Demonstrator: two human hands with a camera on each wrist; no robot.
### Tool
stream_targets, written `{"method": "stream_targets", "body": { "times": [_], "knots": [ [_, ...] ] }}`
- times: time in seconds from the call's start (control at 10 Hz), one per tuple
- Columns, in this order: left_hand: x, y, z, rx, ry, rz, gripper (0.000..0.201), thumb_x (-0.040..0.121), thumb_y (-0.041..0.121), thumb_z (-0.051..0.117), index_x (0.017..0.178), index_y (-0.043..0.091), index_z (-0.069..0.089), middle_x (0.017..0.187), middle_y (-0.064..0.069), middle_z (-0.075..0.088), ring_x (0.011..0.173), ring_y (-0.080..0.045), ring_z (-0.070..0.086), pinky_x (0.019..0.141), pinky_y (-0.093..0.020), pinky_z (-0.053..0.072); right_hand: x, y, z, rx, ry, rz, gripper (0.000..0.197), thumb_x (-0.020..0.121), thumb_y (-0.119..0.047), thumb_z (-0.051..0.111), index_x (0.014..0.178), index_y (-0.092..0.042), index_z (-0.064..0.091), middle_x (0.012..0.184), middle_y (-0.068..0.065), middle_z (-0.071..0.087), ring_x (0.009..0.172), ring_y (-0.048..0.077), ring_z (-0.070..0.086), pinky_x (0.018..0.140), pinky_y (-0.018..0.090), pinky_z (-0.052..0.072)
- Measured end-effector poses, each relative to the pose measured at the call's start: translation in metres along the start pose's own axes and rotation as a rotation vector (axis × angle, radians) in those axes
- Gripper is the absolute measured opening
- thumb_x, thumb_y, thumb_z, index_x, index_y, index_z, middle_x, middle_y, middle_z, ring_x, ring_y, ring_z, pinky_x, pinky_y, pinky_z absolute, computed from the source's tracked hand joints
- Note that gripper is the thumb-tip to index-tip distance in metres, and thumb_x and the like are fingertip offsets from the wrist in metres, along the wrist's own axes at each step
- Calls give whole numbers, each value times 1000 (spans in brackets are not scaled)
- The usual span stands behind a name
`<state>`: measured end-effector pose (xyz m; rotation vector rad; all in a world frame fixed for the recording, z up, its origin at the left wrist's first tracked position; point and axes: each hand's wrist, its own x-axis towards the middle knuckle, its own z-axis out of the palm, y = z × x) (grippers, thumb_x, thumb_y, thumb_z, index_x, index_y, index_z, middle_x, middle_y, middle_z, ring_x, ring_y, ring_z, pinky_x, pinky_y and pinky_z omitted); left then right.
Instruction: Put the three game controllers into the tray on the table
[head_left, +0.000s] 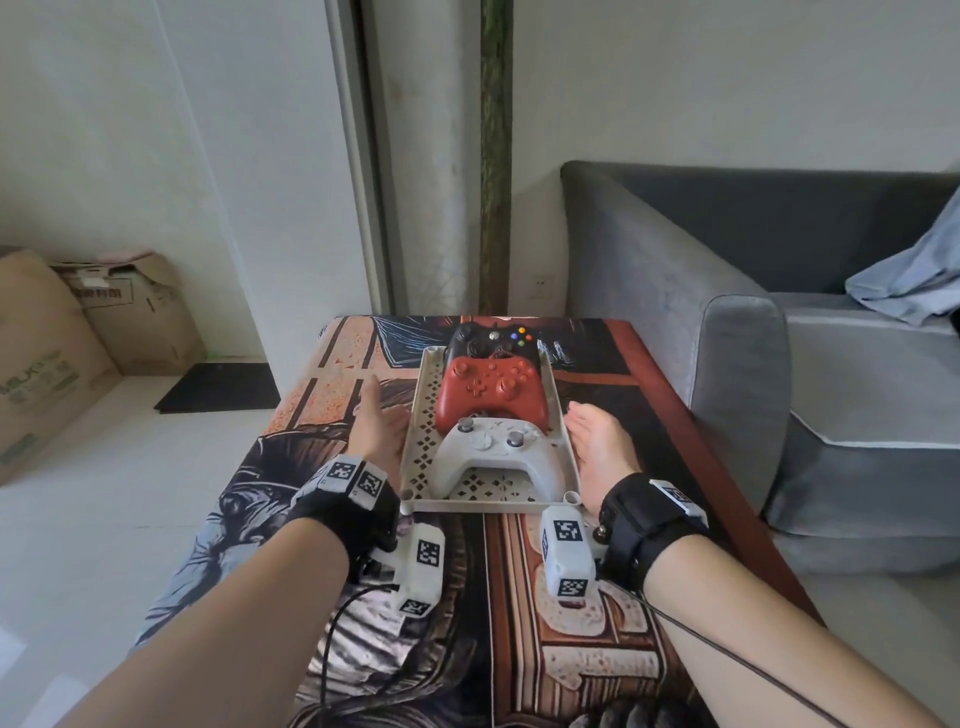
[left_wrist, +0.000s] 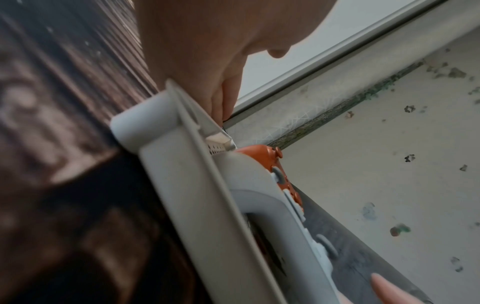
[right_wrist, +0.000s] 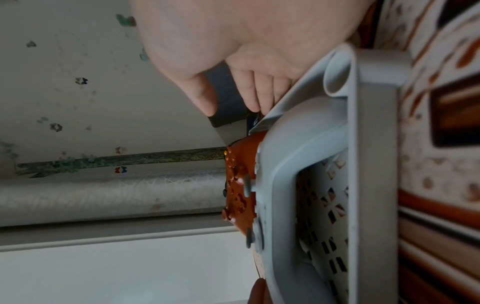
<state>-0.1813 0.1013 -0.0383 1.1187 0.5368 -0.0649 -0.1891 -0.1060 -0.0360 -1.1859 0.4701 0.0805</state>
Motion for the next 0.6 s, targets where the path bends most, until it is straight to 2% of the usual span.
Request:
{"method": "stream_targets", "body": {
  "times": [0.1,0.2,0.3,0.4,0.5,0.6],
  "knots": [
    [4,-3,-2,-21,6,22,87,98,64,33,148,-7,37,153,-22,42,137,-34,44,103,-42,37,3,1,-2,18,-12,-13,22,98,-22,48,83,-18,63,83,-7,64,74,3,59,63,22,45],
    [2,-4,-3,-4,-16,26,83,100,62,31,148,-6,37,152,-21,43,137,-32,45,94,-38,39,5,1,-3,31,-23,-15,21,97,-23,47,106,-12,63,99,-3,65,81,5,59,65,24,45],
    [-1,-5,-8,20,-64,29,80,102,60,27,149,-5,36,153,-20,42,137,-33,44,91,-35,37,9,2,-3,32,-35,-16,41,95,-26,50,132,-9,57,128,6,61,100,13,60,82,30,47],
    [1,-14,-19,9,-40,77,84,99,63,33,147,-5,39,151,-20,45,135,-32,47,97,-36,38,8,-2,0,29,-57,-97,43,97,-19,50,138,-8,53,135,9,58,117,16,57,95,29,43],
    [2,-19,-32,-37,-18,83,86,96,66,39,145,-5,44,147,-20,50,131,-30,52,109,-42,37,8,-12,4,44,-107,-220,40,98,-12,49,137,-10,55,134,9,61,129,18,53,104,29,40],
    [-7,-28,-43,-49,-55,97,83,96,65,39,146,0,44,145,-17,53,126,-28,55,108,-41,39,-6,-36,12,60,-212,-300,28,99,-15,48,123,-12,62,123,10,70,116,23,65,106,40,45]
  ]
}}
